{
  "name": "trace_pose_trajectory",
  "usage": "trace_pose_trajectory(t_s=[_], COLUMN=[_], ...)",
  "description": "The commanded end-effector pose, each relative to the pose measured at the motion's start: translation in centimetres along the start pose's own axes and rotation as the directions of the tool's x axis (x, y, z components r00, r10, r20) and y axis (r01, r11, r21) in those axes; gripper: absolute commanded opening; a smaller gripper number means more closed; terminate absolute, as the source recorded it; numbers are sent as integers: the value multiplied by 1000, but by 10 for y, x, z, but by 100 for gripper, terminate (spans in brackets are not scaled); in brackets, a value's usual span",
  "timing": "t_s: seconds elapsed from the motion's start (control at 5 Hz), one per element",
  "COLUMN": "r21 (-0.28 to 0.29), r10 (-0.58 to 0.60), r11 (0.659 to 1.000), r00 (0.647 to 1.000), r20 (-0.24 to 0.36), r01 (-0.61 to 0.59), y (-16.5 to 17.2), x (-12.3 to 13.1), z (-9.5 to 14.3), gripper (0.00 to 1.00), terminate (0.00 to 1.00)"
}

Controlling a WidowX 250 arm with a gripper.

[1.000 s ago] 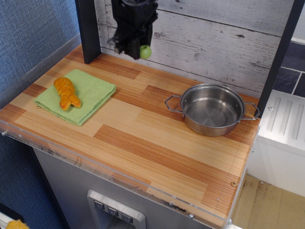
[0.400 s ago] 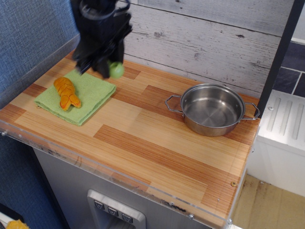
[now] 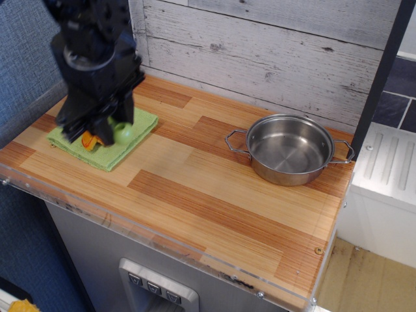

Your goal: Take the spatula and place it below the green cloth.

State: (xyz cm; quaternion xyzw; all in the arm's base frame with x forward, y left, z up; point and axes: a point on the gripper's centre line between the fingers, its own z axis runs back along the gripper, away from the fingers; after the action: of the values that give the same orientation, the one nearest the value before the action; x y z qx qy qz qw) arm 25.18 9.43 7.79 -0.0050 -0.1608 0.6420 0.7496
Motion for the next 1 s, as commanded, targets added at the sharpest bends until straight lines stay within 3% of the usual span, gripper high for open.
trace_pose_trajectory(t_s=[0.0,0.4,0.8], r21=[22,75,86], r10=[18,40,61], r11=[1000,996,994], r00=[1000,998,998], r20=[26,41,29], r01=[-18,-43,-63], y=[4,24,37], x=[4,1,-2], z=[-14,-31,-42], gripper=[0,0,0], terminate=[0,0,0])
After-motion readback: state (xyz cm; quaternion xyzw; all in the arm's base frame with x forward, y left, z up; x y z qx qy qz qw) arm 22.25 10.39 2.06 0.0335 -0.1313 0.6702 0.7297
